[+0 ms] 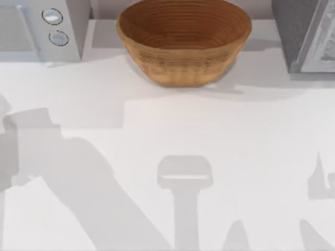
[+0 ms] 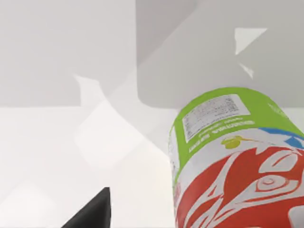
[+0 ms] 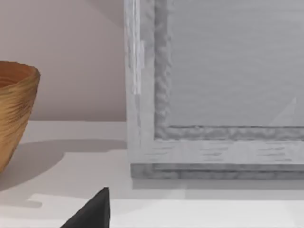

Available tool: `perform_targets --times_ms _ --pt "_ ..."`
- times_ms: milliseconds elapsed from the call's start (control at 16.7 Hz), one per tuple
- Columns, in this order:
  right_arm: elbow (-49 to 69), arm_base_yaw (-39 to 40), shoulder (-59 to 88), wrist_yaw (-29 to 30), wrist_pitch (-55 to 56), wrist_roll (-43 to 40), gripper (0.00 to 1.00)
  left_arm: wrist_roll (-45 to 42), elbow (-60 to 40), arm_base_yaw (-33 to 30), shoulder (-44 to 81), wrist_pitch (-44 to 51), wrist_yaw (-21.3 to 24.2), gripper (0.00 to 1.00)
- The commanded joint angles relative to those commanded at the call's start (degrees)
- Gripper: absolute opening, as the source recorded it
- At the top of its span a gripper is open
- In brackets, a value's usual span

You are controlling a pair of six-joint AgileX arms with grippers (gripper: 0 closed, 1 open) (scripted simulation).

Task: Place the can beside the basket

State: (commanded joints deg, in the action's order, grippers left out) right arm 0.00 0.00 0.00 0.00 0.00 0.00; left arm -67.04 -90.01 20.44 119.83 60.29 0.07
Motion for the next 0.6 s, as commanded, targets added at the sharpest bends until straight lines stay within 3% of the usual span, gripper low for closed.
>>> perform_targets --times_ms 600 --pt "0.0 0.0 0.0 0.0 0.0 0.0 1.00 0.0 0.0 0.0 0.0 0.0 0.0 0.17"
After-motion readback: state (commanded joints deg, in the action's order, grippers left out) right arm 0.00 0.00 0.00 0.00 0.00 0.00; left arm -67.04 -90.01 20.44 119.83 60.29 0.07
